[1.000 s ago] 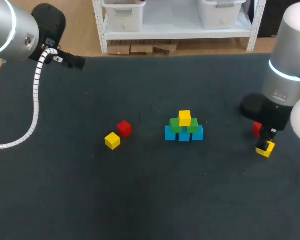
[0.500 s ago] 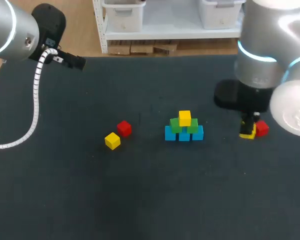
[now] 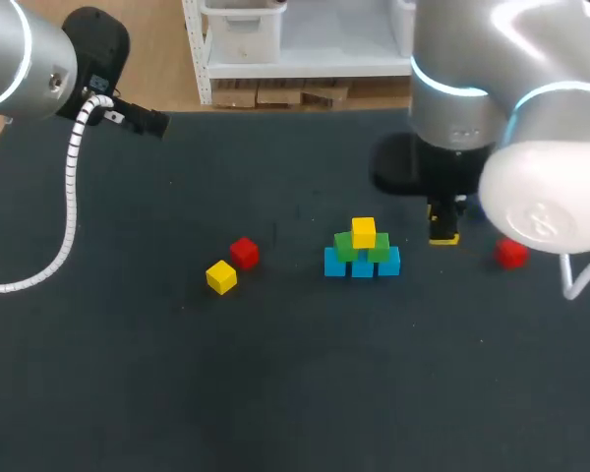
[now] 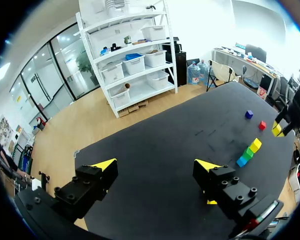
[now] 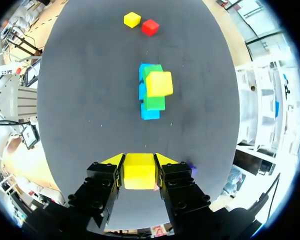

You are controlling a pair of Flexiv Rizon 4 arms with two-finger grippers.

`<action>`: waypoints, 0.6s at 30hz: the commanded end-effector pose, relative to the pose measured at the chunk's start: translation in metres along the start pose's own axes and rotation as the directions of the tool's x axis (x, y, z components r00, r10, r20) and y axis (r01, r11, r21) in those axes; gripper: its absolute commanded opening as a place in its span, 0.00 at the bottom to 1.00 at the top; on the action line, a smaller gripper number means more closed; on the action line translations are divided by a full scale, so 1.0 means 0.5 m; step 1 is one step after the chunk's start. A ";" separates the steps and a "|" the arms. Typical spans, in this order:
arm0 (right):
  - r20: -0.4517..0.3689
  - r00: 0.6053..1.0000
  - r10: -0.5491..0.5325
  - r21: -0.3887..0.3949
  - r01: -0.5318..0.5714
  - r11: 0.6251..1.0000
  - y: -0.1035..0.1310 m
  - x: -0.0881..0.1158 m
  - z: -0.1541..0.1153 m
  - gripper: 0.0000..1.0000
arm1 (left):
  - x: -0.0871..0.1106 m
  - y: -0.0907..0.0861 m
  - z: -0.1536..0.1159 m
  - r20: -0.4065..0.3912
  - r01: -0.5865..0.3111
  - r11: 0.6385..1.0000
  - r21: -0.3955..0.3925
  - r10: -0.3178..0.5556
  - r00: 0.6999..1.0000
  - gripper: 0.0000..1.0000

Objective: Place the blue cubes, place green cubes on the blue cubes, place the yellow cubes on the green cubes, then place the red cubes on the yellow cubes, and place purple cube on the red cubes.

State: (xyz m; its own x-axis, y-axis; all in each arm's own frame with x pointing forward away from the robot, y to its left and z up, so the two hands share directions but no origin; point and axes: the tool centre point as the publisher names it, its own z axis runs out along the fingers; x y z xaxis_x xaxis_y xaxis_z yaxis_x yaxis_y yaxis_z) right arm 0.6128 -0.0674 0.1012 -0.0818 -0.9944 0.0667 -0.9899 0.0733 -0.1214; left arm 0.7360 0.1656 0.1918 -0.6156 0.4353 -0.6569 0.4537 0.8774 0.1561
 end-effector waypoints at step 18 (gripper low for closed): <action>0.049 0.996 -0.069 -0.056 0.072 0.996 -0.042 -0.083 0.025 0.00 | -0.001 0.002 0.001 0.000 0.000 1.000 0.003 0.000 1.000 1.00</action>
State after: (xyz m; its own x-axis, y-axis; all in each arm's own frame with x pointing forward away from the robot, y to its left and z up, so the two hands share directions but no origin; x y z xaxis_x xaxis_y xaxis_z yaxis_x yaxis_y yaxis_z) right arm 0.6332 -0.0324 0.0905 -0.0099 -0.9996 0.0273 -0.9973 0.0078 -0.0734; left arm 0.7360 0.1656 0.1918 -0.6156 0.4353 -0.6569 0.4537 0.8774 0.1561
